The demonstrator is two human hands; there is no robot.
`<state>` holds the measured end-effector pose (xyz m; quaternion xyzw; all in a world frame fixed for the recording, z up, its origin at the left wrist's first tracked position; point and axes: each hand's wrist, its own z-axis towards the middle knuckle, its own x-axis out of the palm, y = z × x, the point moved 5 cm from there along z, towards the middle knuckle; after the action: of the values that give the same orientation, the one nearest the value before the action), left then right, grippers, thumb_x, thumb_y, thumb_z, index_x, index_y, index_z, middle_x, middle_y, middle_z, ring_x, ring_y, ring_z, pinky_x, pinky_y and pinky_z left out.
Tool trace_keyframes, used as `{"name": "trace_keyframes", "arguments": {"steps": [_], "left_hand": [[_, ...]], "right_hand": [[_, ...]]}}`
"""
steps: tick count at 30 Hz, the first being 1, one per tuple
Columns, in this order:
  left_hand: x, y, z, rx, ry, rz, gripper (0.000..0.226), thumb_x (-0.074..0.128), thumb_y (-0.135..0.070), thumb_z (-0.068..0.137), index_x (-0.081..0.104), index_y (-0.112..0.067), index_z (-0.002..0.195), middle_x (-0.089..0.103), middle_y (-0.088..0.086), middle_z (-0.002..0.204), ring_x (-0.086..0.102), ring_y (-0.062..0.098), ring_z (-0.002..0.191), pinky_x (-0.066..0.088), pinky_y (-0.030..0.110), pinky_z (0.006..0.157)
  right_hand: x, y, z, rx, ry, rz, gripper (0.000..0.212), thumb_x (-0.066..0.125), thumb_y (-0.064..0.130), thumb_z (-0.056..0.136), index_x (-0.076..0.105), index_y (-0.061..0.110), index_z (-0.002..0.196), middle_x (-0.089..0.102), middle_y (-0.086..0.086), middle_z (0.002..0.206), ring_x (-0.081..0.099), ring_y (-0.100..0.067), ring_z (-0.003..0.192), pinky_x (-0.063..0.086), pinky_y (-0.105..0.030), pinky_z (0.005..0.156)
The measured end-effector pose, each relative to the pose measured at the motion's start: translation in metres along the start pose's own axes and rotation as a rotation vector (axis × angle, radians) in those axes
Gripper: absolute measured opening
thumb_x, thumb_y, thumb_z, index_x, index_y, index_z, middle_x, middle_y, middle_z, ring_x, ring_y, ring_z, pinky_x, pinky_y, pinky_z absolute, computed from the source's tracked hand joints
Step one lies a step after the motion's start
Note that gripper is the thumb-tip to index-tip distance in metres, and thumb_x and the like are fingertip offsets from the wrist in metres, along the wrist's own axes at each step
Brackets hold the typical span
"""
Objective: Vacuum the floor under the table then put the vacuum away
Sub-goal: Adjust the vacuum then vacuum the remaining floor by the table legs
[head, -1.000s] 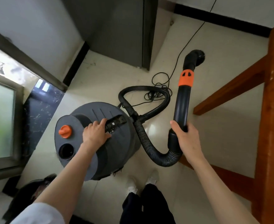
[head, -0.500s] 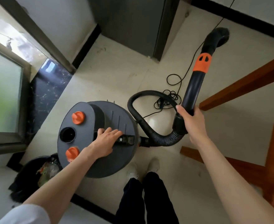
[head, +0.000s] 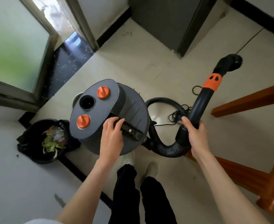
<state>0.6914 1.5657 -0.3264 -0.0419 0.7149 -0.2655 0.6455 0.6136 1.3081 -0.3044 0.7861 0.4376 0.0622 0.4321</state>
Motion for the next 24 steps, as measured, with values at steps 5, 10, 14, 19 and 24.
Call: {"name": "trace_keyframes", "arguments": {"steps": [5, 10, 14, 19, 24], "left_hand": [[0.019, 0.004, -0.029, -0.966, 0.018, -0.647, 0.044, 0.045, -0.044, 0.095, 0.049, -0.005, 0.115, 0.054, 0.004, 0.11, 0.054, 0.021, 0.104, 0.041, 0.029, 0.091], [0.056, -0.011, 0.009, -1.244, -0.156, -1.439, 0.062, 0.026, -0.05, 0.099, 0.015, -0.014, 0.148, 0.052, 0.009, 0.129, 0.057, 0.024, 0.106, 0.049, 0.04, 0.094], [0.061, -0.008, 0.014, -1.206, -0.246, -1.477, 0.05, 0.018, -0.038, 0.103, 0.022, -0.01, 0.145, 0.05, 0.012, 0.111, 0.056, 0.017, 0.068, 0.054, 0.033, 0.063], [0.061, 0.005, -0.005, -1.18, -0.164, -1.373, 0.048, 0.017, -0.038, 0.103, 0.025, -0.011, 0.142, 0.054, 0.011, 0.094, 0.057, 0.019, 0.067, 0.054, 0.035, 0.063], [0.06, 0.03, -0.033, -1.15, 0.016, -1.229, 0.058, 0.011, -0.05, 0.1, 0.039, -0.009, 0.13, 0.059, 0.014, 0.085, 0.06, 0.025, 0.064, 0.054, 0.038, 0.069]], "right_hand": [[-0.012, -0.009, -0.003, -0.008, 0.039, 0.033, 0.045, 0.07, 0.038, 0.081, 0.056, 0.021, 0.121, 0.064, 0.0, 0.116, 0.058, -0.021, 0.112, 0.042, -0.047, 0.104], [-0.026, -0.026, -0.004, -0.014, 0.067, 0.022, 0.041, 0.069, 0.036, 0.083, 0.056, 0.022, 0.119, 0.064, 0.0, 0.115, 0.058, -0.02, 0.112, 0.043, -0.046, 0.104], [-0.038, -0.034, -0.002, -0.021, 0.035, 0.07, 0.037, 0.064, 0.032, 0.087, 0.053, 0.021, 0.12, 0.061, 0.001, 0.115, 0.056, -0.02, 0.114, 0.043, -0.041, 0.104], [-0.048, -0.033, -0.006, -0.043, -0.014, 0.2, 0.051, 0.062, 0.032, 0.089, 0.045, 0.017, 0.135, 0.059, -0.003, 0.125, 0.056, -0.02, 0.117, 0.04, -0.046, 0.106], [-0.049, -0.026, -0.01, -0.069, -0.094, 0.288, 0.035, 0.059, 0.031, 0.091, 0.046, 0.027, 0.123, 0.057, 0.001, 0.125, 0.054, -0.019, 0.12, 0.038, -0.046, 0.108]]}}
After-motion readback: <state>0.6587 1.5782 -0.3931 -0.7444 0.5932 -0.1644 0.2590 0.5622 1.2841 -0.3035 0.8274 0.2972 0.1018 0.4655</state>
